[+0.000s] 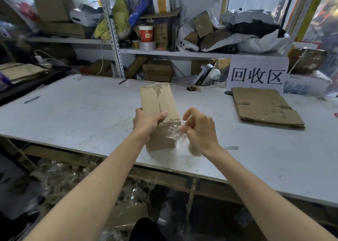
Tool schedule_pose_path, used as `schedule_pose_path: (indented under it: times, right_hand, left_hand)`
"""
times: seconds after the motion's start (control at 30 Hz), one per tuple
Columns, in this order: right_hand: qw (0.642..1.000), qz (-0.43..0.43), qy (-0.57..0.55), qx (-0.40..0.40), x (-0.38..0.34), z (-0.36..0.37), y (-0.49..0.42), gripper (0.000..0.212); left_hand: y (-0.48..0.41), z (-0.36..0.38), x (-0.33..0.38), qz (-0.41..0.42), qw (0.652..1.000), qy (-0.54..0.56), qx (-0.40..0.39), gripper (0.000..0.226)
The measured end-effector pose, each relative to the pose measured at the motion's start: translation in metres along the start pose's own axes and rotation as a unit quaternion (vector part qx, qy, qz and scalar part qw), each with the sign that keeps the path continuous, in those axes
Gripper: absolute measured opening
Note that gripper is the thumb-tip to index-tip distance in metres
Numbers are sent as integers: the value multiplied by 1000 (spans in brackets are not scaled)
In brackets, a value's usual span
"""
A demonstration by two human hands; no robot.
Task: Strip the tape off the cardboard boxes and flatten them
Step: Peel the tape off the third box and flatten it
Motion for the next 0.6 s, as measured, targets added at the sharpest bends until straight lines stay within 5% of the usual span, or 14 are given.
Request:
schedule_pose_path:
  times: [0.27,0.6]
  right_hand:
    - [993,57,95,-41,12,1,-2,5]
    - [991,76,106,42,20,0,-5,32]
  left_hand:
    - [-7,-5,1,-64,997,10,-45,94]
    - [3,-10,-4,80,981,-44,-172,118]
Point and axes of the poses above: each hand's wrist, its own y-axis away from the middle knuckle, its own z-axis out of the palm, x = y × z, the point moved 4 cm from there along -y, towards the middle knuckle, and after that the axes turned 6 degrees about -x, right-handed, at the moved point
